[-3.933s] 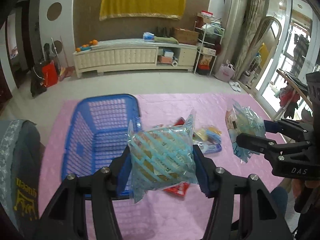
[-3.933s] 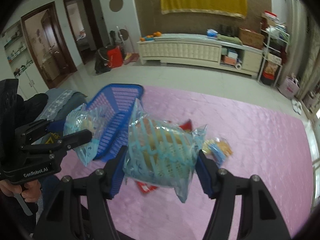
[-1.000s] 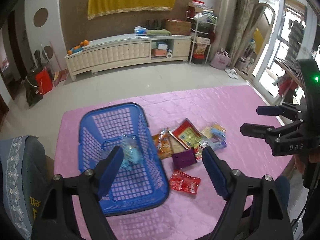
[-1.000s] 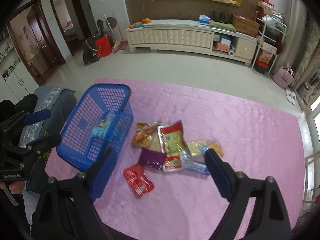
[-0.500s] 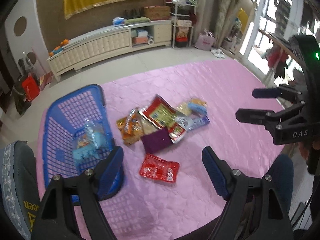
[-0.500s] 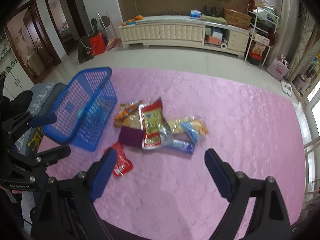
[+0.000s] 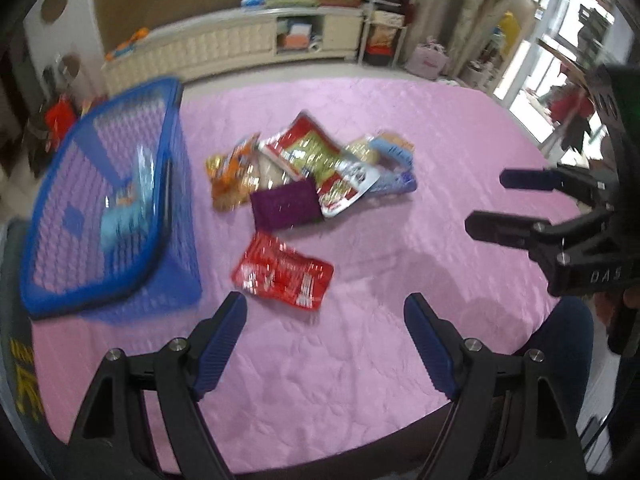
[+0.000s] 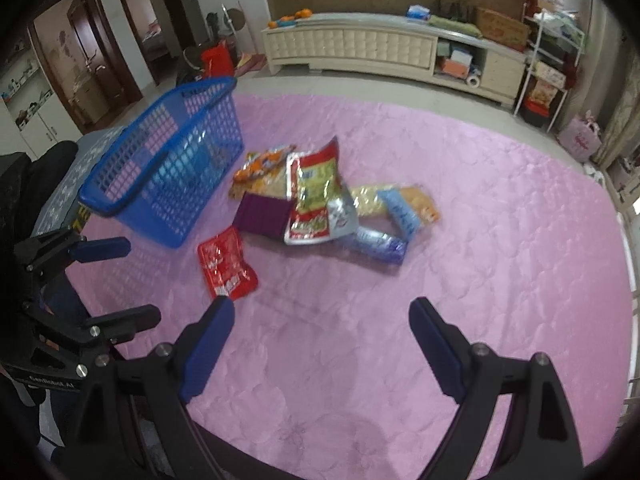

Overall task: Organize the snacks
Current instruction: 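Withdraw the left tool from the basket back over the snack pile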

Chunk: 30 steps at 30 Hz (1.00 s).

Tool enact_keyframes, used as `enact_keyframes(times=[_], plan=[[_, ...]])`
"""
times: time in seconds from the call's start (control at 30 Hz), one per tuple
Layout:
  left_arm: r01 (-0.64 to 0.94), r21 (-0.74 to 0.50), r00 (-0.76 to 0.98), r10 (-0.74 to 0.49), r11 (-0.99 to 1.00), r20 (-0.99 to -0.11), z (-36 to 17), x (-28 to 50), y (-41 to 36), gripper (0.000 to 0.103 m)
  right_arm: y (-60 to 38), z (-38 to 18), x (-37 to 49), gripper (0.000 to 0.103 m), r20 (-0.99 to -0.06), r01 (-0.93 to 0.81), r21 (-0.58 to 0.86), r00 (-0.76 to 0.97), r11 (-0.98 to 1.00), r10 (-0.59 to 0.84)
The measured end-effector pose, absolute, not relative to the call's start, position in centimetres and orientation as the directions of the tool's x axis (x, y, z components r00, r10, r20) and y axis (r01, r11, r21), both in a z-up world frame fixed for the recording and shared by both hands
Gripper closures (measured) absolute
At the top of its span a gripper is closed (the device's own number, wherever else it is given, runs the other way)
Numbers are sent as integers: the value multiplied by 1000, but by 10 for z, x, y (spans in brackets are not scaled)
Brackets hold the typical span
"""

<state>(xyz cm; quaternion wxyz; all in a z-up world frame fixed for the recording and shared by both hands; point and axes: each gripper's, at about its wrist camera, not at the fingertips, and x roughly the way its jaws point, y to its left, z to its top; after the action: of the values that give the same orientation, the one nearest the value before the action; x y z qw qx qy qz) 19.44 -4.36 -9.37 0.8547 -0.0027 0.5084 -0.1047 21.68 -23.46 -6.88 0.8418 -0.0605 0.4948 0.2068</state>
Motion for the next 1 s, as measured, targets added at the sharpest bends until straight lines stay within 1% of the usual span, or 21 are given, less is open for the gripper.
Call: enact_keyframes(times=[0.17, 0.37, 0.5, 0.57, 0.6, 0.67, 0.73, 0.9, 1.0], plan=[[47, -166, 437, -169, 985, -883, -112, 200, -38, 24, -235, -90, 221, 11, -857, -436, 123, 407, 892, 317], [-107, -212, 398, -153, 971, -905, -134, 219, -41, 24, -241, -102, 244, 11, -854, -480, 102, 407, 871, 324], [-156, -144, 393, -72, 977, -917, -144, 234, -51, 24, -241, -110, 259, 11, -860, -504, 98, 390, 858, 328], [-194, -157, 384, -72, 968, -921, -150, 243, -50, 24, -239, -114, 266, 11, -865, -520, 96, 379, 849, 330], [-213, -162, 376, -72, 964, -924, -152, 247, -49, 20, -238, -115, 270, 11, -867, -523, 91, 377, 848, 325], [-272, -161, 369, -52, 949, -928, -157, 254, -43, 18, -236, -119, 281, 11, -874, -533, 72, 373, 843, 311], [-317, -158, 364, -34, 935, -931, -162, 258, -38, 18, -235, -123, 293, 11, -877, -535, 68, 370, 842, 307], [-392, -188, 330, -53, 901, -942, -175, 268, -30, 18, -231, -134, 309, 11, -872, -549, 111, 346, 828, 346], [-428, -190, 328, -44, 883, -944, -179, 274, -28, 18, -227, -141, 314, 11, -887, -562, 82, 335, 823, 317]])
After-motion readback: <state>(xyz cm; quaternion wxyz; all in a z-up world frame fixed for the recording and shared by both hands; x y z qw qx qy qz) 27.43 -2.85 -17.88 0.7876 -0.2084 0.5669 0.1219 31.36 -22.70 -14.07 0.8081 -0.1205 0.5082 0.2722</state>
